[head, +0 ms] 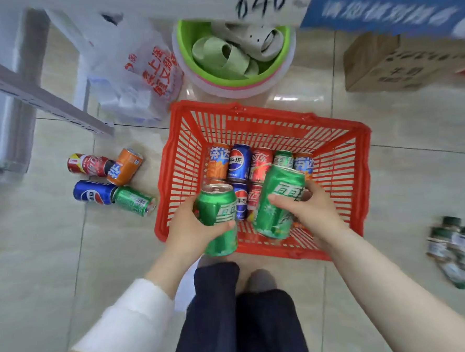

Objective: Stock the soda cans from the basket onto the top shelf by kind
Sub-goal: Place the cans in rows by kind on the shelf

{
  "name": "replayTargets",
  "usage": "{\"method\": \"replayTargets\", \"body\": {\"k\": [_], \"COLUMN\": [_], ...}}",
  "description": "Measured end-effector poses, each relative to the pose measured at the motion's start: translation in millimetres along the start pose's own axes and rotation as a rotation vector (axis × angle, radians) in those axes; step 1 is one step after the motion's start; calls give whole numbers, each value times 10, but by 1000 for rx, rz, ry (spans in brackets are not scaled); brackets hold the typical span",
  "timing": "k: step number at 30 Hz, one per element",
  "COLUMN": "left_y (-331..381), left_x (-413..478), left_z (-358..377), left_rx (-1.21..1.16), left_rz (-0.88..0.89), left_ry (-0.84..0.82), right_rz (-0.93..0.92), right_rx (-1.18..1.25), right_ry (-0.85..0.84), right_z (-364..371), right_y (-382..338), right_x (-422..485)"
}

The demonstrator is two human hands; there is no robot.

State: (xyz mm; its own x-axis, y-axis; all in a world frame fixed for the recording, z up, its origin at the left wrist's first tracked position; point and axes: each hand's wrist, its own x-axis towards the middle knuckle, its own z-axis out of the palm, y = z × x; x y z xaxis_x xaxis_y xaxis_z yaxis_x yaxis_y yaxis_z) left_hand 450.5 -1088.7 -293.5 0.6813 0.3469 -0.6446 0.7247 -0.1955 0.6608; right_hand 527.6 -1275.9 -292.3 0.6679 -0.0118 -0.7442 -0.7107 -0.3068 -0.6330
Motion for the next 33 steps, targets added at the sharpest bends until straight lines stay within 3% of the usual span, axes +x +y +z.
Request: {"method": "replayTargets", "body": {"k": [8,14,26,33], "left_y": [1558,2601,4624,5457], "left_x": [-1997,-2994,-3414,-3344], "left_z": [-874,-1637,-2811,-3140], "left_rx": [-350,-388,-234,-211], "left_rz": [-18,208,754,972], "left_ry": [-28,-55,-165,-125], "right_rz": [-199,-362,-647,-797], "right_rx": [-140,-187,-126,-105], "right_ry": [-12,55,201,251], "right_z": [-758,-1203,-1404,-1621], "right_y": [-1601,-2638,-4507,-5311], "right_x": [-2115,-3413,-4610,-4835]}}
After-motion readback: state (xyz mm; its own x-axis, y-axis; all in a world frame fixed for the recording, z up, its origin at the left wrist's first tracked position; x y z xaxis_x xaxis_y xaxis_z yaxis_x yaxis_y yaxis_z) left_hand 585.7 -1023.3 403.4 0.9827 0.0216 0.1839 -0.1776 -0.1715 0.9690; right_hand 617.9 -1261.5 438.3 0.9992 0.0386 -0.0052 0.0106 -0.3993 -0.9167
